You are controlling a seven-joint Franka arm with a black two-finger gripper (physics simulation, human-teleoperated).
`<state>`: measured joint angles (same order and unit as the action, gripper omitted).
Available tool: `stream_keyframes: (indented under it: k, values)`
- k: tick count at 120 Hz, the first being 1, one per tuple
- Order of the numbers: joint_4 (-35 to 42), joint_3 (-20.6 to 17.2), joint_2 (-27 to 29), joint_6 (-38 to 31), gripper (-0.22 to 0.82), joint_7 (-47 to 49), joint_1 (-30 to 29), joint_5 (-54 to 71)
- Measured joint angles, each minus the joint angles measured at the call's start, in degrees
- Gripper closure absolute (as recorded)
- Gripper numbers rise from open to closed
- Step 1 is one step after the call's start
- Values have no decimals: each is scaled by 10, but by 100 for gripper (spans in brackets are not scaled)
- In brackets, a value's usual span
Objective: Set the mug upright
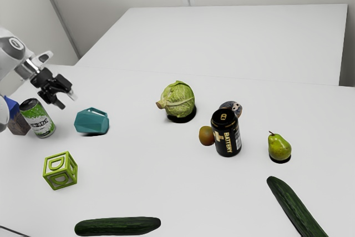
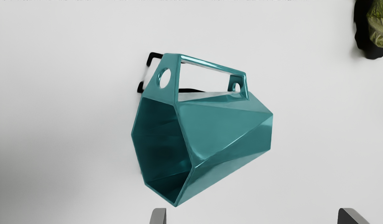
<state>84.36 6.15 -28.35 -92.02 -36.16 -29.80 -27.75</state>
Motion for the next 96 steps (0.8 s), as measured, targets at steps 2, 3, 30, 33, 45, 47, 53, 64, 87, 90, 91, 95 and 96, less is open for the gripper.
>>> stream_keyframes:
  k: [2,3,30,33,45,47,53,64,87,90,91,95,96]
  values:
    - [2,0,-1,-3,0,-2,-1,-1]
    - [3,0,-2,-4,0,-3,-1,-1]
    - [29,-1,-21,-32,0,-24,3,-45]
    - [33,-1,-22,-34,0,-26,3,-50]
    - [46,-2,-28,-39,0,-33,2,-67]
    - [48,-2,-29,-40,0,-35,2,-71]
    - [52,-2,-31,-42,0,-38,1,-79]
    - [66,-2,-31,-41,0,-46,-1,-107]
    - [87,-2,-32,-32,23,-66,-3,-155]
    - [87,-2,-31,-30,30,-68,-3,-158]
    - [87,-2,-30,-30,33,-69,-3,-159]
    - [87,-2,-29,-29,41,-72,-4,-161]
    - [86,-2,-29,-29,43,-72,-4,-162]
